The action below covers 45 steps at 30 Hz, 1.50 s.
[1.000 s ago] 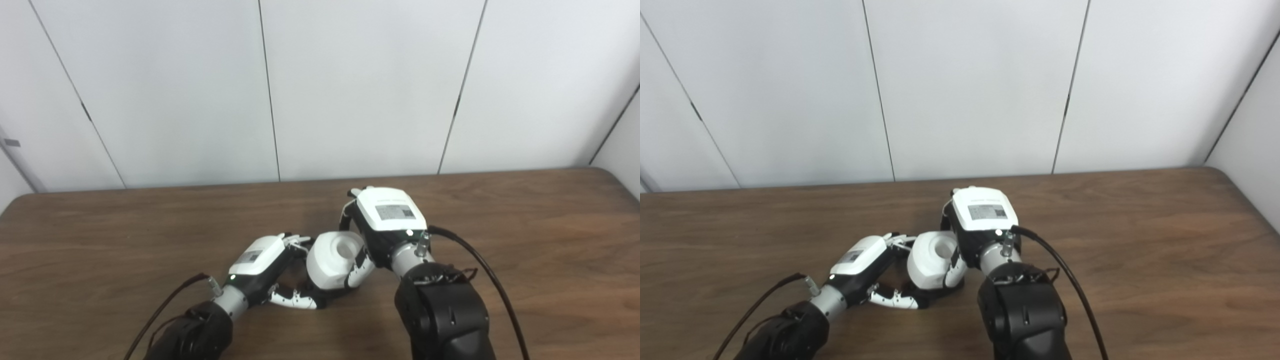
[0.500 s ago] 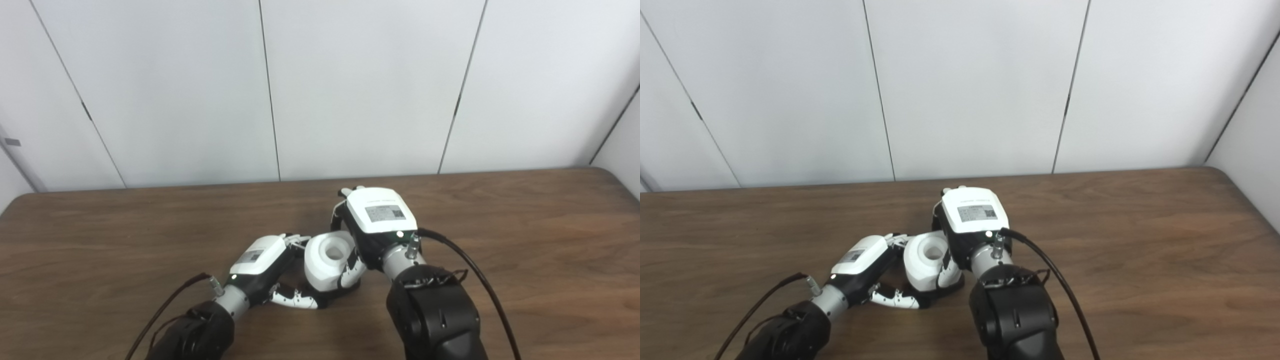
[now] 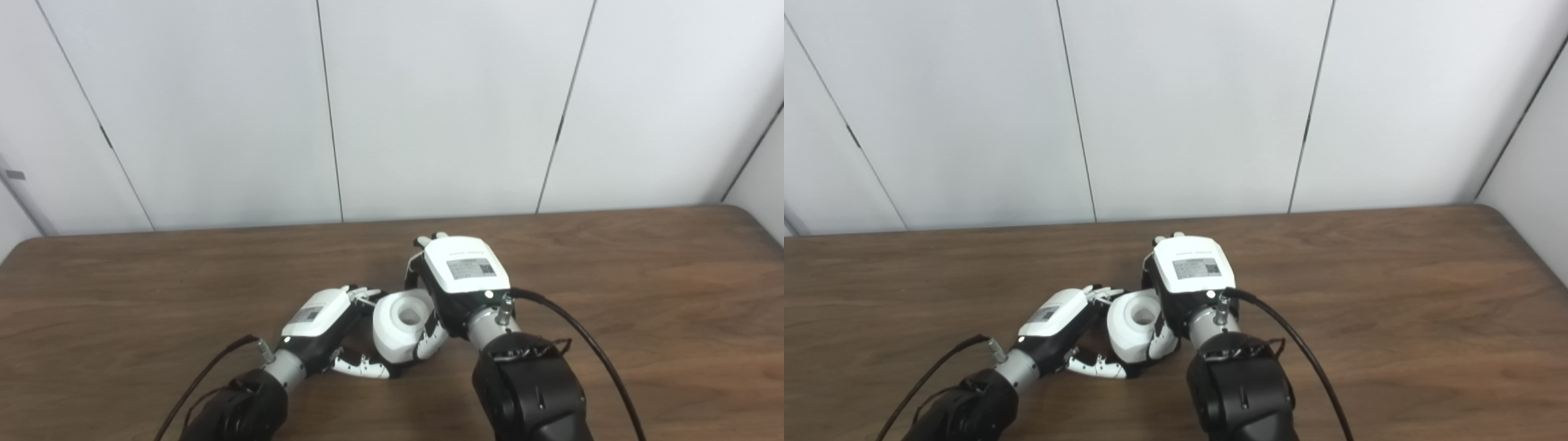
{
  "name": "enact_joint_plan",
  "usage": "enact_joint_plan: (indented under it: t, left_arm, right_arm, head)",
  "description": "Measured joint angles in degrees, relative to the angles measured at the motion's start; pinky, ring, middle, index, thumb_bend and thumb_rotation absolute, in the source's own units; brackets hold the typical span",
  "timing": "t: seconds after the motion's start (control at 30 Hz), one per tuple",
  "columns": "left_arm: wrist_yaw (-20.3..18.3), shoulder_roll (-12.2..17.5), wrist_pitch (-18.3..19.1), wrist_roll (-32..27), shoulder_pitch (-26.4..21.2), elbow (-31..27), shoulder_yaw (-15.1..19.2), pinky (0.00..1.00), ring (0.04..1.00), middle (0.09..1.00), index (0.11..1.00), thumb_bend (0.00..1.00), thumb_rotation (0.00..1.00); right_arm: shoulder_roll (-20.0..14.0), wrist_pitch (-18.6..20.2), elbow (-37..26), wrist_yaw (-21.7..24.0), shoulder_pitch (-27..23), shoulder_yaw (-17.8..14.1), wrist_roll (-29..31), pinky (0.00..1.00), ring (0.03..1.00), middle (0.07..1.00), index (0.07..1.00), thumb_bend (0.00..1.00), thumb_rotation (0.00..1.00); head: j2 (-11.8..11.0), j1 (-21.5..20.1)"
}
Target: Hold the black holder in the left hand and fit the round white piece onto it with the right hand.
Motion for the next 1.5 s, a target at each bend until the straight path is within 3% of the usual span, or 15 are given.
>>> enact_joint_plan:
  t: [1.5]
  left_arm:
    - [0.16, -0.04, 0.17, 0.07, 0.52, -0.38, 0.05, 0.99, 0.920, 0.894, 0.481, 0.51, 0.05]
  right_arm:
    - [-0.29, 0.30, 0.38, -1.95, 0.75, -0.47, 1.18, 0.62, 0.940, 0.911, 0.489, 0.52, 0.14]
  head:
    - [-0.44, 0.26]
